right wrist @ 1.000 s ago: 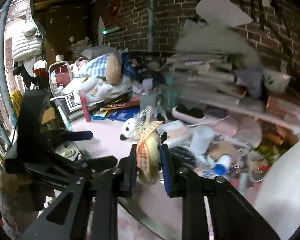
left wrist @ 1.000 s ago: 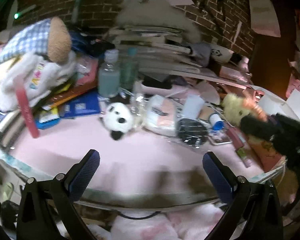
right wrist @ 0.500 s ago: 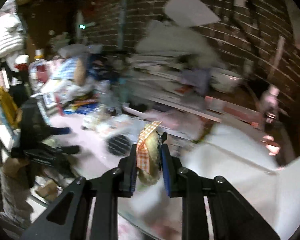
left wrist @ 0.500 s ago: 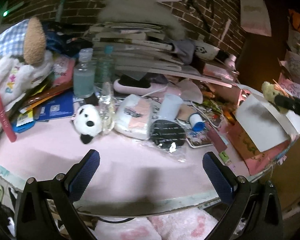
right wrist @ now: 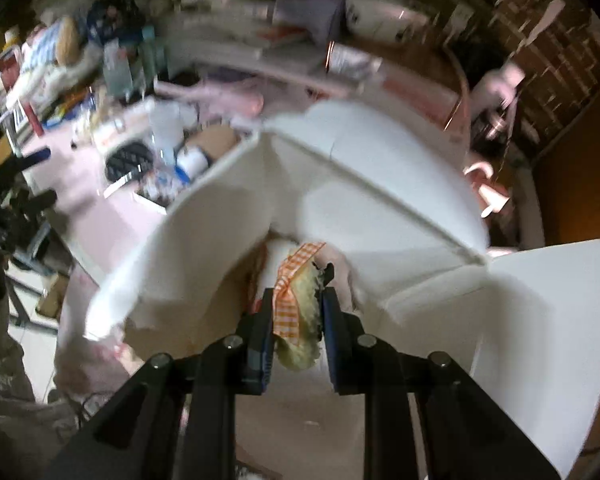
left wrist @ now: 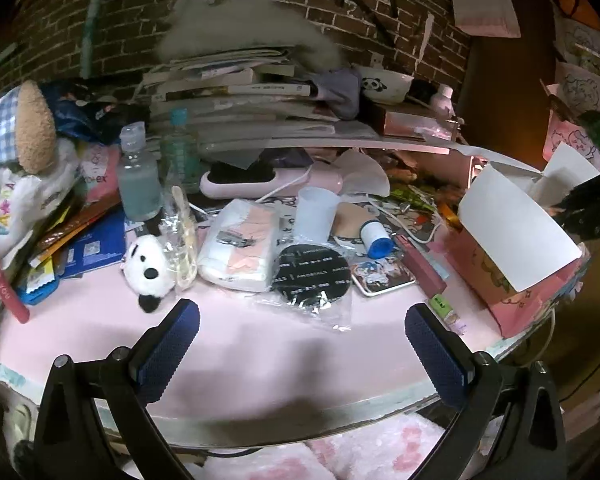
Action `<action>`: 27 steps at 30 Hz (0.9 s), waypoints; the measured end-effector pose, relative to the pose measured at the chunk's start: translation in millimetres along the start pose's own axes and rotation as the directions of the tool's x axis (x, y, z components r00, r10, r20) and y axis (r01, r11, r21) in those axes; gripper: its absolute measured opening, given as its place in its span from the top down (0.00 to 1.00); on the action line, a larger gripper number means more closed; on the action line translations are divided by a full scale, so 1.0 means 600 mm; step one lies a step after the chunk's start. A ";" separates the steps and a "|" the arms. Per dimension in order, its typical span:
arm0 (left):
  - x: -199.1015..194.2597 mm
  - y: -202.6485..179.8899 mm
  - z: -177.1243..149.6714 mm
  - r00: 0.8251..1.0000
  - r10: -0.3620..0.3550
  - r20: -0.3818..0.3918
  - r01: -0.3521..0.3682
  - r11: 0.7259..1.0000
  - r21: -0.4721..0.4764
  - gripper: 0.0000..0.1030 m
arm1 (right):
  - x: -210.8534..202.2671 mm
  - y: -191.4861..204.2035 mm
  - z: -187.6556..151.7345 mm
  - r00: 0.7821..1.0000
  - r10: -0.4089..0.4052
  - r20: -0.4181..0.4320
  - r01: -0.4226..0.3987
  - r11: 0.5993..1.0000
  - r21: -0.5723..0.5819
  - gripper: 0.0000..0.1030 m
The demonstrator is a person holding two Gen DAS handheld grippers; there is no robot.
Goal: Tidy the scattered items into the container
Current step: 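Carry the plaid plush into the white box and release it, then grasp the panda plush with the left tool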
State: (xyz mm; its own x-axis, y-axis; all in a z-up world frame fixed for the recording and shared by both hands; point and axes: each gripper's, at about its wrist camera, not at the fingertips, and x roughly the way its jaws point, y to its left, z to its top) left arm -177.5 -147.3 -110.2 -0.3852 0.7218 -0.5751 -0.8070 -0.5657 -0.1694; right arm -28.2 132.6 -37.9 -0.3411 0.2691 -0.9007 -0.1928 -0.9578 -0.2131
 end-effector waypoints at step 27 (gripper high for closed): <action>0.038 0.110 0.028 0.981 0.191 -0.035 -0.194 0.976 -0.098 0.01 | -0.128 0.175 -0.006 0.828 0.270 0.491 -0.199 0.961 -0.191 0.30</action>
State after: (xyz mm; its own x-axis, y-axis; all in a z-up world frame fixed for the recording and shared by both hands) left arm -246.9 -161.4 -121.1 -0.5166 0.5858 -0.6245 -0.6691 -0.7313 -0.1325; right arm -18.9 11.0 7.9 -0.7862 0.0143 -0.6178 0.0588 -0.9935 -0.0979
